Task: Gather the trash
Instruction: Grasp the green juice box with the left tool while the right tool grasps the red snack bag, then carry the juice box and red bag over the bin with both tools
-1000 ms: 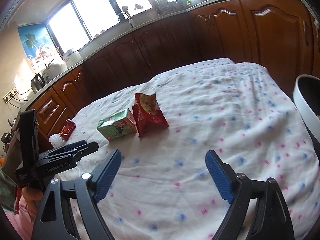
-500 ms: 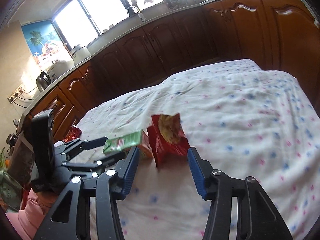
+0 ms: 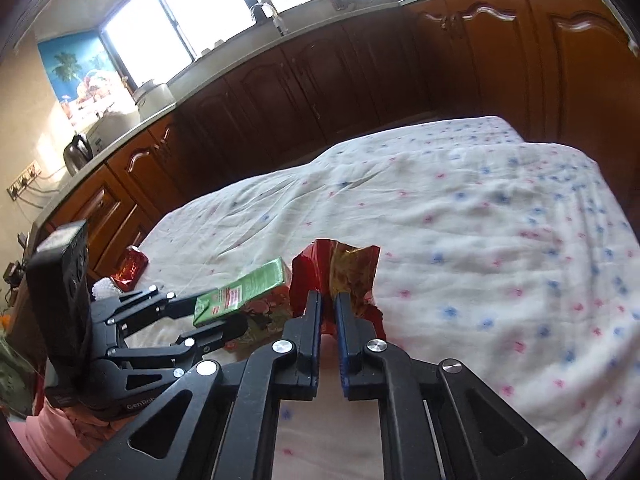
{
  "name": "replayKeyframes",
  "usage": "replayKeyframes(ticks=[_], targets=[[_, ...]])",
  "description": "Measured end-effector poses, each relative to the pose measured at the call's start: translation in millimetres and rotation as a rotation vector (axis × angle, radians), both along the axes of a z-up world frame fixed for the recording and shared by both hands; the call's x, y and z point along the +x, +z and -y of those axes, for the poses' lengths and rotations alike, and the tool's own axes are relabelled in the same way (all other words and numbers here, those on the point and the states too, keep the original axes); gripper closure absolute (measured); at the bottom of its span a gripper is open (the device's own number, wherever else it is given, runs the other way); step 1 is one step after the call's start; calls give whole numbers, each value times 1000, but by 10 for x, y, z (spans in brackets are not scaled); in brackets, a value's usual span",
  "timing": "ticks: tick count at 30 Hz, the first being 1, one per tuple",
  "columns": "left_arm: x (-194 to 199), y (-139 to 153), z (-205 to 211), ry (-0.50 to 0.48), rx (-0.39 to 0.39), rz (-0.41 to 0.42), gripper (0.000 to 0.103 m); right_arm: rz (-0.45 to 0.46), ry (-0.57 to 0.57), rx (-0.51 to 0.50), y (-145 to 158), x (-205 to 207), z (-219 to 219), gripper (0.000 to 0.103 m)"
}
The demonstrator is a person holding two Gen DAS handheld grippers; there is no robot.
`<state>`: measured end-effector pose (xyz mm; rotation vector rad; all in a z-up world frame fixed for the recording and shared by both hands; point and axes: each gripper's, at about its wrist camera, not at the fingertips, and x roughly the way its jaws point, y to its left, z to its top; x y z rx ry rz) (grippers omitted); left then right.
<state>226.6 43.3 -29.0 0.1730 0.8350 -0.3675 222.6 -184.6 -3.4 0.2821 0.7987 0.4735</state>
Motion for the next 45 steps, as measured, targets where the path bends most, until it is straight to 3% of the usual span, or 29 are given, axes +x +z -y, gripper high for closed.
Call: replayKeyframes(ticks=[6, 13, 25, 45], targets=[[-166, 9, 323, -7, 29, -26, 68, -1, -63, -6, 14, -253, 362, 97], [-327, 79, 668, 41, -36, -91, 68, 5, -137, -10, 35, -614, 793, 97], [-637, 236, 1428, 13, -108, -66, 68, 51, -278, -8, 171, -1120, 1418, 97], [-770, 334, 2216, -106, -60, -26, 69, 72, -431, 6, 191, -1496, 2199, 97]])
